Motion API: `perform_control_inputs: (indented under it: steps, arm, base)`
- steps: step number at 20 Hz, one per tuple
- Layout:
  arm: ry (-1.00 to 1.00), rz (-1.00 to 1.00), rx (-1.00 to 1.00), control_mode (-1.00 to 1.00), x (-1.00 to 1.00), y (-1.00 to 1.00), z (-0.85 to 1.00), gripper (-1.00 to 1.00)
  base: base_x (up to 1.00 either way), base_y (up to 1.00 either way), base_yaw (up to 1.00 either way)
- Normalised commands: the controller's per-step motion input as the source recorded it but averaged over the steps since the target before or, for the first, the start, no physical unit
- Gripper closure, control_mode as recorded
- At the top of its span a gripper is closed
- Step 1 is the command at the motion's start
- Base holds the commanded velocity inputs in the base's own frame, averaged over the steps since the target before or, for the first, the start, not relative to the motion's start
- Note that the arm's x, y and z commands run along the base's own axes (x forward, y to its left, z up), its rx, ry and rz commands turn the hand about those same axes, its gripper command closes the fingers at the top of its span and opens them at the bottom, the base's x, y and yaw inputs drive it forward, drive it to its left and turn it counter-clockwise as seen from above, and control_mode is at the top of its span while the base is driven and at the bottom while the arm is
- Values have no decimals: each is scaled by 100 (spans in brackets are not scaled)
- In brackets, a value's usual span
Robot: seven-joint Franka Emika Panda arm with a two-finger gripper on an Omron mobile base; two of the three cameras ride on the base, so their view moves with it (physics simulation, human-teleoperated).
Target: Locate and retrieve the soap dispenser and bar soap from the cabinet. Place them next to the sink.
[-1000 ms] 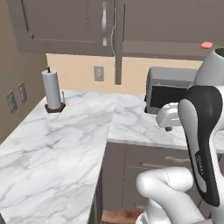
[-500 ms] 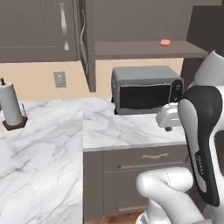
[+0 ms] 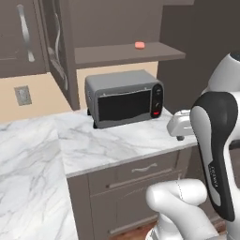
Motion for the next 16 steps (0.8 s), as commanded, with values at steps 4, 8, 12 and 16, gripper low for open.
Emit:
perform_control_inputs:
  steps: [4, 8, 12, 16]
  arm:
    - [0, 0, 0, 100, 0, 0, 0, -100]
    - [0, 0, 0, 100, 0, 0, 0, -100]
    - [0, 0, 0, 100, 0, 0, 0, -100]
    - [0, 0, 0, 100, 0, 0, 0, -100]
  base:
    - [13, 25, -34]
    - [21, 20, -14]
    - [40, 0, 0]
    - [56, 0, 0]
